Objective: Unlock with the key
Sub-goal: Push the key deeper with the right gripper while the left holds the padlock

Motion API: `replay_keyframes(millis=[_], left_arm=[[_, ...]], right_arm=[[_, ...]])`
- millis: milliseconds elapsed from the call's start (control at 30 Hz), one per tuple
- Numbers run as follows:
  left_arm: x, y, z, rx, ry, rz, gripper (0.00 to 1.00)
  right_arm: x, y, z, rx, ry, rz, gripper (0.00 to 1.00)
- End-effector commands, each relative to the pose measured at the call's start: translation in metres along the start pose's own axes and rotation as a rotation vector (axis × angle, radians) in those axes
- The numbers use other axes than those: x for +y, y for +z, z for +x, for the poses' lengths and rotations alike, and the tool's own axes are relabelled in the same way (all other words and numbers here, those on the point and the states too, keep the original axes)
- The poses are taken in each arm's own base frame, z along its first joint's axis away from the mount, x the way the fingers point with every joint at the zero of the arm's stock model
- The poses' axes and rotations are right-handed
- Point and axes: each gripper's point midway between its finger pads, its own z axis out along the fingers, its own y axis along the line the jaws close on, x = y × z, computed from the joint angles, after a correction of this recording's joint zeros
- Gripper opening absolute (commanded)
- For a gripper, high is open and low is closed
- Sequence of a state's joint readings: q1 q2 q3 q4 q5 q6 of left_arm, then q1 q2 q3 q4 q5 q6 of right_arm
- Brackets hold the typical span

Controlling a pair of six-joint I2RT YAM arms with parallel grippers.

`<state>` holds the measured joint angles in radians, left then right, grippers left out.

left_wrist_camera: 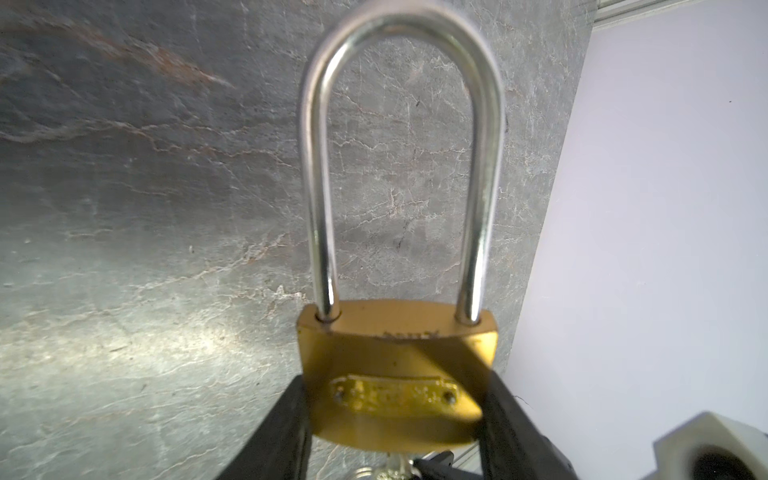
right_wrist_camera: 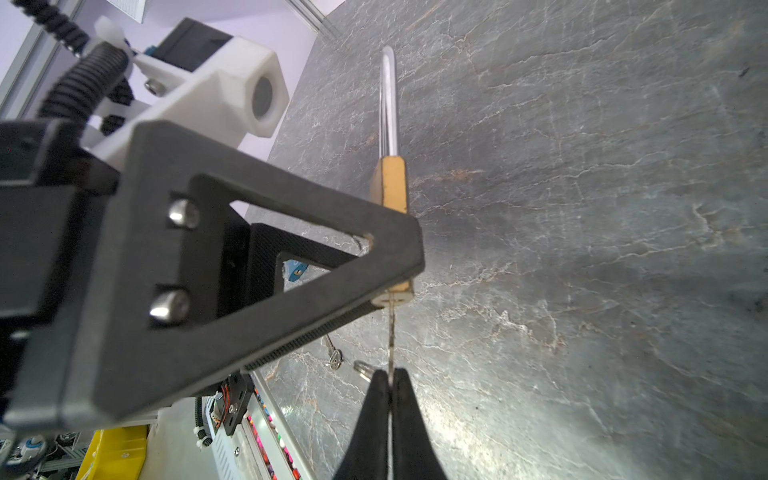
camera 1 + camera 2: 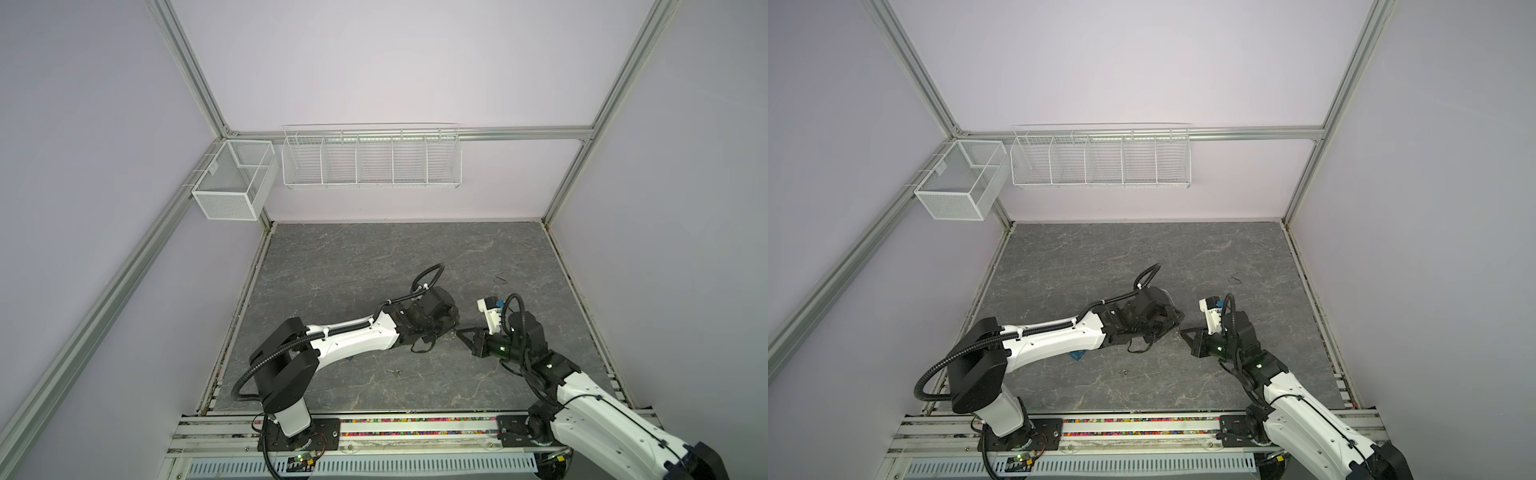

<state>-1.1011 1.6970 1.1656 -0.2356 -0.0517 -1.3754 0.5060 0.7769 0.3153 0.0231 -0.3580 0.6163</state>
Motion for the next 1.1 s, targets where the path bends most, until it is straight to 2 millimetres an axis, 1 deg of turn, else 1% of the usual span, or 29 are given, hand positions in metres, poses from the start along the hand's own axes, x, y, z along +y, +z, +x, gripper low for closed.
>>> replay_keyframes(millis=[0, 233, 433, 567, 767, 967, 1067], left_arm=[[-0.027, -0.011, 0.001, -0.014, -0.009, 0.099, 0.0], [-0.04, -0.01, 0.001, -0.021, -0.023, 0.109, 0.0], [-0.042, -0.003, 0.012, 0.001, 0.012, 0.093, 0.0], [-0.039, -0.003, 0.016, -0.001, 0.037, 0.068, 0.0], [-0.036, -0.005, 0.016, 0.001, 0.056, 0.065, 0.0], [-0.029, -0.006, 0.015, -0.011, 0.047, 0.052, 0.0], [-0.028, -0.004, 0.015, -0.022, 0.035, 0.05, 0.0]], right_arm=[[0.008, -0.004, -0.017, -0.067, -0.033, -0.008, 0.06], [0.006, -0.002, -0.019, -0.073, -0.029, 0.001, 0.06], [0.005, -0.005, -0.026, -0.09, -0.039, 0.038, 0.06], [0.008, -0.008, -0.032, -0.087, -0.055, 0.056, 0.06], [0.005, -0.013, -0.037, -0.095, -0.072, 0.083, 0.06], [0.007, -0.019, -0.046, -0.115, -0.072, 0.093, 0.06], [0.007, -0.019, -0.049, -0.122, -0.055, 0.094, 0.06]])
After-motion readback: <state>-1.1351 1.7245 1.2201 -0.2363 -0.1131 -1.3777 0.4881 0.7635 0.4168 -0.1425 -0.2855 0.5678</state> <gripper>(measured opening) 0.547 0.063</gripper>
